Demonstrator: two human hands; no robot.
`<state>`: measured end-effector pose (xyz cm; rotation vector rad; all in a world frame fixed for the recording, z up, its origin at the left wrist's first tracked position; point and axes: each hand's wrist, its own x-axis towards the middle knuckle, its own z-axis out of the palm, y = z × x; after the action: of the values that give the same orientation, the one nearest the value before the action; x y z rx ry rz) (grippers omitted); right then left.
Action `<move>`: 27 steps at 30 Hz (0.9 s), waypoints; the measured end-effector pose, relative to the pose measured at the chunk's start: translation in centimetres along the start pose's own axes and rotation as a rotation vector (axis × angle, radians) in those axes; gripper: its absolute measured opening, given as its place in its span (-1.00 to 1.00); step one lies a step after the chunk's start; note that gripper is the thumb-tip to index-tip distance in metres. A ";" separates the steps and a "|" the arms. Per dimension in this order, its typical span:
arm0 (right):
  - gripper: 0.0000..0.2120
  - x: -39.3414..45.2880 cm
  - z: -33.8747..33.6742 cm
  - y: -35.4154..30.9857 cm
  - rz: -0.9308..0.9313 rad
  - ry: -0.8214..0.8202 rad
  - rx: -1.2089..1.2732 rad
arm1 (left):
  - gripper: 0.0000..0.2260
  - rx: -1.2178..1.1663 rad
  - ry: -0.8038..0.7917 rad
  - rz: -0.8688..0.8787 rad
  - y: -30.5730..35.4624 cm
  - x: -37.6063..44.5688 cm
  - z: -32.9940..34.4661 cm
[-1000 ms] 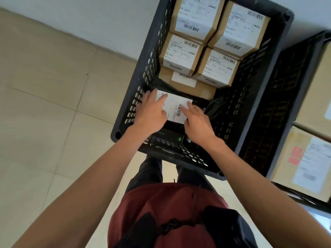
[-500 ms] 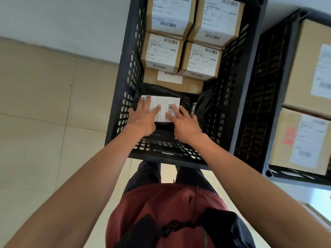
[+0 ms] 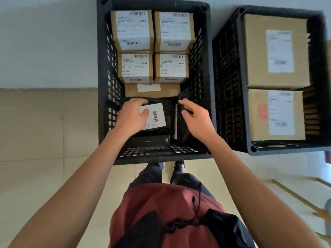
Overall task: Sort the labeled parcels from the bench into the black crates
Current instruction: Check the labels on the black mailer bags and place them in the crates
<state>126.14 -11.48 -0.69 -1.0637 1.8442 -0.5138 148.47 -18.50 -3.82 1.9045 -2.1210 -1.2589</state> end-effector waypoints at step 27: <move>-0.66 -30.4 -27.9 20.9 0.006 0.864 0.387 | -0.59 0.004 -0.247 0.837 40.2 -17.3 18.5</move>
<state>98.78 22.92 13.61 -0.5942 2.3187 -1.4246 110.40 3.01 14.67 0.6814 -2.5738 -1.2841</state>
